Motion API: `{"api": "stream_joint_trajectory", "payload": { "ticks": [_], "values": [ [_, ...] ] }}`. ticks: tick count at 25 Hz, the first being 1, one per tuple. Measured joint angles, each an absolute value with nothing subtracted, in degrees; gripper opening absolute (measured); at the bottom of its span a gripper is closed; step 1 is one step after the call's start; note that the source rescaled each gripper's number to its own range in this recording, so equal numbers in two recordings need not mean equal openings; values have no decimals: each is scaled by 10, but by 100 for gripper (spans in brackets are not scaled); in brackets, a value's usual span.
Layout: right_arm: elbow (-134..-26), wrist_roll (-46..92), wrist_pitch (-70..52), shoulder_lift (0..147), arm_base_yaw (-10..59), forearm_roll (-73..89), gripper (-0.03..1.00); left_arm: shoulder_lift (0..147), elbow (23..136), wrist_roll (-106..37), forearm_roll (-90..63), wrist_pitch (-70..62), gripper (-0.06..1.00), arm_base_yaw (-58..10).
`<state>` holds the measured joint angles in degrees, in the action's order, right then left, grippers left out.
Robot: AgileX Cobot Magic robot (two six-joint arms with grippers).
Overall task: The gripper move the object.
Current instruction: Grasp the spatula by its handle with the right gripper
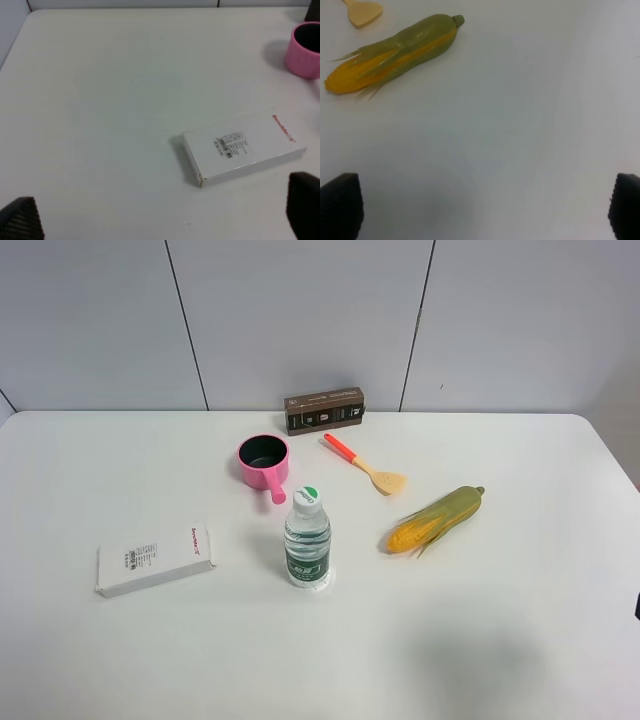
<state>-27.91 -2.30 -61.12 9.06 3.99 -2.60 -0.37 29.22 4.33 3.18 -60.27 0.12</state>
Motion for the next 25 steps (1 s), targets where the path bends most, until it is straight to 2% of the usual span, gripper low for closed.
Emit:
{"api": "stream_joint_trajectory", "payload": {
  "ticks": [25],
  "values": [
    [-279,-22,-611,91,40,-36,100,-4,292,43,32,-603,100,1]
  ]
}}
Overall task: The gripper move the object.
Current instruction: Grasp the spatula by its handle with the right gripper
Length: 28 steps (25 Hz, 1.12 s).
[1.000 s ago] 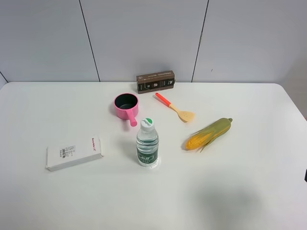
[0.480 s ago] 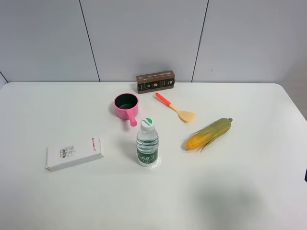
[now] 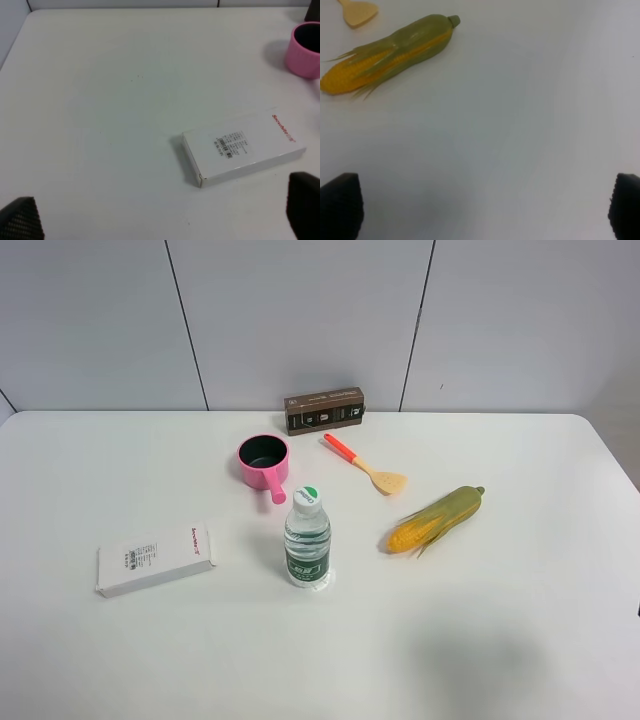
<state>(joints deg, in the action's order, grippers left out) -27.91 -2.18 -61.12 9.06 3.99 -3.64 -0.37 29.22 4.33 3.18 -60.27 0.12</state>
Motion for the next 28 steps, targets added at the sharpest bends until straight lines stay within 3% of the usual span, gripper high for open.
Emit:
{"api": "stream_joint_trajectory", "payload": {
  "ticks": [4,9,28],
  "values": [
    [-313,-17,-613,100,40,-37,100,-4,292,43,32,-603,100,1],
    [-432,-16,-627,175,40,-37,100,-4,292,43,32,-603,100,1],
    [-755,91,-634,622,40,56,100,-4,292,43,32,-603,100,1]
  ]
}}
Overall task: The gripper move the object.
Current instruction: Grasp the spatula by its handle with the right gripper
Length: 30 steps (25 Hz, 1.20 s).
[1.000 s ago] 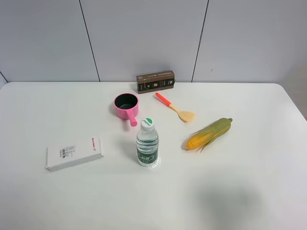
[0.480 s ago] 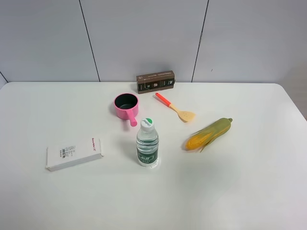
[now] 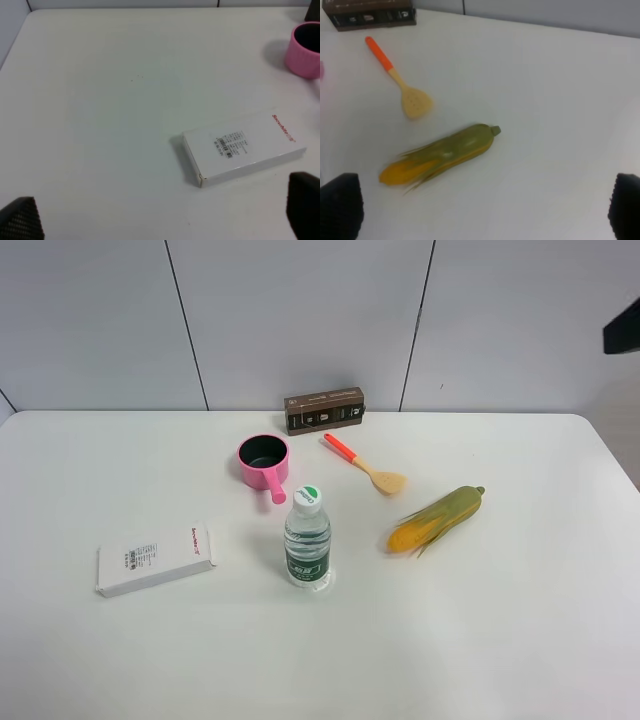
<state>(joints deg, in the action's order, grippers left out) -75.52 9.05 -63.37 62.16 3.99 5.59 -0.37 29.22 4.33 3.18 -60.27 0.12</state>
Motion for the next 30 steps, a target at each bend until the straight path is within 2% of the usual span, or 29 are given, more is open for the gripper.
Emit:
{"api": "stream_joint_trajectory", "payload": {
  "ticks": [8,16,30],
  "values": [
    [-826,134,-588,786,43,70,100,-4,292,43,32,-603,100,1],
    [-883,154,-540,910,84,69,100,-4,292,43,32,-603,100,1],
    [-890,188,-465,1090,163,48,100,-4,292,43,32,-603,100,1]
  ]
}}
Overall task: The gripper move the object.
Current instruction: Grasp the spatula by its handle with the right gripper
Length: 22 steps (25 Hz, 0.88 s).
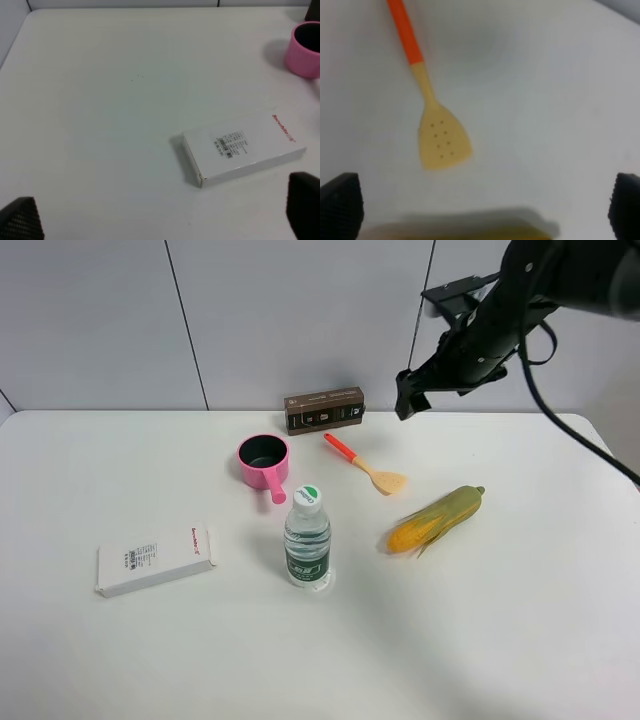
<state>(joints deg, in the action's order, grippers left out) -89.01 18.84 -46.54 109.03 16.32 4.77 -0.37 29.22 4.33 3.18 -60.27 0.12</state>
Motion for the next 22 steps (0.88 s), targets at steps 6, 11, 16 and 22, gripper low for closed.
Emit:
{"api": "stream_joint_trajectory", "payload": {
  "ticks": [6,11,16,22],
  "values": [
    [-890,209,-390,1151,192,48,100,-4,292,43,32,-603,100,1],
    [-890,215,-323,1185,211,37,100,-4,292,43,32,-603,100,1],
    [-891,218,-272,1217,232,15,100,-4,292,43,32,-603,100,1],
    [-894,218,-214,1260,243,4,98,-4,292,43,32,-603,100,1]
  ]
}}
